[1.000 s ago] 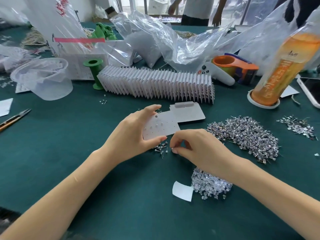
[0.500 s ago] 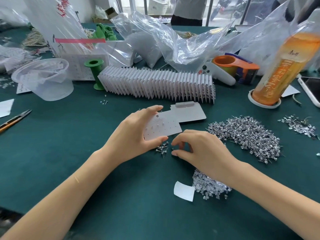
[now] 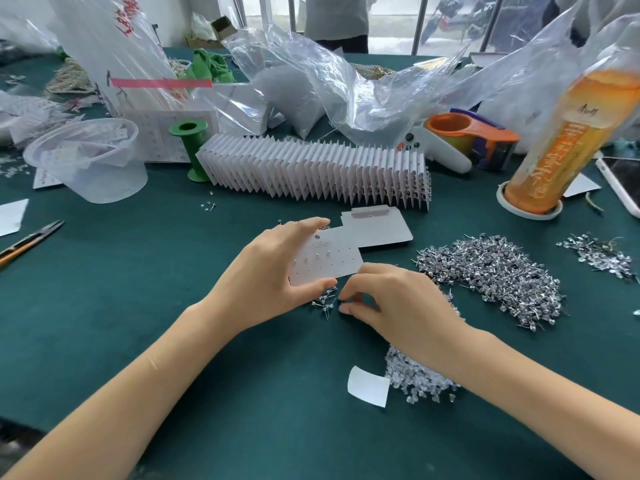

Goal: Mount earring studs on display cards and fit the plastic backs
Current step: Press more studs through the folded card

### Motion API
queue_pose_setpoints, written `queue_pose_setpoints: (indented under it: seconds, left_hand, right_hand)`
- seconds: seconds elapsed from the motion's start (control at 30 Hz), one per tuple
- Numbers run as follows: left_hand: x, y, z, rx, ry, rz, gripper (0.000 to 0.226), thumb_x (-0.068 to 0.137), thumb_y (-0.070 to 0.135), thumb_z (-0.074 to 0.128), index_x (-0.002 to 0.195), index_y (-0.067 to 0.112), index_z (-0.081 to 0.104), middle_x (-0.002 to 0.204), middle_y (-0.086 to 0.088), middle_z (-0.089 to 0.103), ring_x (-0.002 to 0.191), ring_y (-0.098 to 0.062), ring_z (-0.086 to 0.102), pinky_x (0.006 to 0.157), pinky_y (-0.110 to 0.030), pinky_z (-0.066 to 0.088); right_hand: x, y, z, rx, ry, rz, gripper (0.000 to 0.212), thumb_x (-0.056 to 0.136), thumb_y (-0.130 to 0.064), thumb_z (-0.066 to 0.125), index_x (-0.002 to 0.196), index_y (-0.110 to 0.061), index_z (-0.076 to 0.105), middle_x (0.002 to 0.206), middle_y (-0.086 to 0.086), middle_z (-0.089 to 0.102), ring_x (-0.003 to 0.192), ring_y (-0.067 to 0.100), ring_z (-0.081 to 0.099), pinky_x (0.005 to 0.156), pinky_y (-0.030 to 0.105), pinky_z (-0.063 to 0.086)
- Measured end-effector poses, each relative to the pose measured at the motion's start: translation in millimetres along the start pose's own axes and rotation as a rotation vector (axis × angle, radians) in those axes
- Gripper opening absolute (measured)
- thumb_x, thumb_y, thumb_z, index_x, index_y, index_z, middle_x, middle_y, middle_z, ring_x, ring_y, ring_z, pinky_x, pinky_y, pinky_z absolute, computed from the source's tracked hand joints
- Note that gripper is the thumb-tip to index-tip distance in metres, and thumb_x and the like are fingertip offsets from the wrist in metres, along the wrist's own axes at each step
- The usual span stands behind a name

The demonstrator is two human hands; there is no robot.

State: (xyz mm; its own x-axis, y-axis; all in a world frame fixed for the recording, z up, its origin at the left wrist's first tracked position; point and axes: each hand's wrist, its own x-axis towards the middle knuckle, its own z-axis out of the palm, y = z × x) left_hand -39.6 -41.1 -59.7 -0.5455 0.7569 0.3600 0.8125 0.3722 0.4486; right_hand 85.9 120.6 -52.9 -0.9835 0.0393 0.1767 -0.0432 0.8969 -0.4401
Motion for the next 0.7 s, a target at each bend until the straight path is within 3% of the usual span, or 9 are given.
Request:
queue_pose_setpoints:
  seconds: [0.1,0.2,0.3,0.43,0.57,0.7]
  left_hand:
    - [0.0,-0.4,0.7,0.001,-0.006,0.0,0.072,0.074,0.043,0.075,0.136,0.028,0.042,0.122,0.025,0.046,0.115,-0.006,0.05,0.098,-0.014,0.032]
    - [0.2,-1.1,0.8,-0.006,-0.009,0.008,0.073,0.073,0.043,0.075,0.136,0.028,0.041,0.122,0.025,0.047,0.115,-0.006,0.05,0.099,-0.015,0.032]
    - [-0.6,-0.5,0.2,-0.042,-0.031,0.025,0.075,0.072,0.044,0.076,0.136,0.029,0.041,0.124,0.021,0.05,0.114,-0.004,0.05,0.099,-0.014,0.033]
    - [-2.0,5.4,-1.8,-0.12,-0.061,0.034,0.073,0.072,0.05,0.07,0.136,0.034,0.038,0.126,0.017,0.055,0.115,0.005,0.048,0.1,-0.015,0.034]
    - [-2.4,7.9,-2.8,-0.202,-0.072,0.036,0.072,0.072,0.047,0.071,0.135,0.035,0.037,0.125,0.016,0.056,0.118,-0.002,0.051,0.1,-0.033,0.042]
    - [-3.5,7.8,-3.1,-0.227,-0.079,0.027,0.074,0.071,0.047,0.073,0.135,0.039,0.036,0.123,0.015,0.058,0.118,-0.007,0.053,0.098,-0.039,0.044]
  right_hand:
    - [-0.3,-2.1,1.7,-0.059,0.015,-0.085,0.008,0.09,-0.022,0.064,0.09,-0.018,0.071,0.089,-0.004,0.066,0.084,0.02,0.06,0.071,0.035,0.047]
    - [-1.0,-2.6,-0.2,-0.068,0.053,-0.113,0.005,0.087,-0.021,0.065,0.086,-0.019,0.07,0.081,-0.007,0.067,0.077,0.015,0.06,0.068,0.034,0.047]
    - [3.9,3.4,-11.6,0.236,0.132,-0.015,0.006,0.083,-0.019,0.071,0.08,-0.024,0.071,0.065,-0.019,0.06,0.057,0.001,0.049,0.059,0.02,0.04]
    - [12.9,14.3,-26.5,0.596,0.241,0.082,0.011,0.082,-0.011,0.074,0.078,-0.022,0.073,0.067,-0.011,0.067,0.053,0.0,0.048,0.054,0.01,0.039]
    - [14.4,17.1,-18.9,0.759,0.2,0.195,0.015,0.079,-0.014,0.076,0.073,-0.027,0.075,0.067,0.001,0.06,0.055,0.008,0.041,0.054,0.016,0.035]
    - [14.0,13.6,-12.9,0.78,0.197,0.255,0.016,0.077,-0.018,0.078,0.069,-0.032,0.075,0.091,-0.007,0.061,0.075,0.033,0.05,0.07,0.031,0.042]
